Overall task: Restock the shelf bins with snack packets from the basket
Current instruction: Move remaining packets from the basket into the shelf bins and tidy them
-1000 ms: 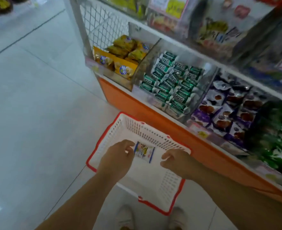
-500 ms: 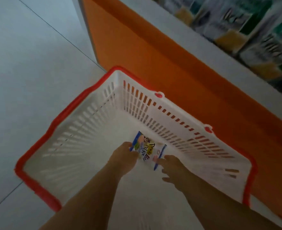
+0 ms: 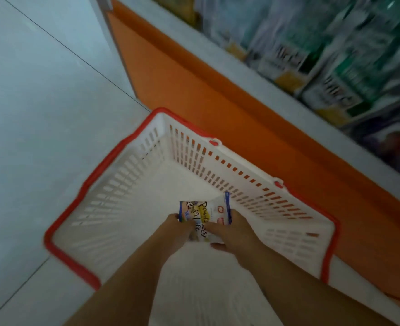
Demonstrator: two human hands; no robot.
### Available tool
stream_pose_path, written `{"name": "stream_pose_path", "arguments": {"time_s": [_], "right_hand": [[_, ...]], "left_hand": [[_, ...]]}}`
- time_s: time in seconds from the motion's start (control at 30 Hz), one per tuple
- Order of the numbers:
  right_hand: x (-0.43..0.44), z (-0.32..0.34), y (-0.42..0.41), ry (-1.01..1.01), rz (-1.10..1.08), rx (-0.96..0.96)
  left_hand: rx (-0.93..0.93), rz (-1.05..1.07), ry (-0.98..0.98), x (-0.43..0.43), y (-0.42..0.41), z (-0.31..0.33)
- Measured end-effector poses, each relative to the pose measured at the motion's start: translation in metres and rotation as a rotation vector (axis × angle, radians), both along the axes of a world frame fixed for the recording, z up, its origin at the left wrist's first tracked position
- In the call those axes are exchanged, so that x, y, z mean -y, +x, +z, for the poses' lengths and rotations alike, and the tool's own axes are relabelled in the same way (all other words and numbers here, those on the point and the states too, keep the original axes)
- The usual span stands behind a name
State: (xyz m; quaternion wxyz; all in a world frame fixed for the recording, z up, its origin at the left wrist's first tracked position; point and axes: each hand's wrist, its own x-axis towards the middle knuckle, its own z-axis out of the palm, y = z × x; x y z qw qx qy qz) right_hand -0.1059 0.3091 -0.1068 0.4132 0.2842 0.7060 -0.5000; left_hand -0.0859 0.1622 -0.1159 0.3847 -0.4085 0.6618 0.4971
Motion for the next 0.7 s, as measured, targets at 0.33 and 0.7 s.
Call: {"name": "stream_pose_path", "arguments": {"time_s": [0.33, 0.7], "right_hand": [[-0.021, 0.319, -0.021, 0.126, 0.579, -0.338], [-0.082, 0.590, -0.025, -0.042, -0.073, -0.574]], "left_hand": [[-0.380, -0.407, -0.040, 0.023, -0.006, 0.302], [-0.819, -0.451, 0.141, -0.025, -0.053, 0.581]]}}
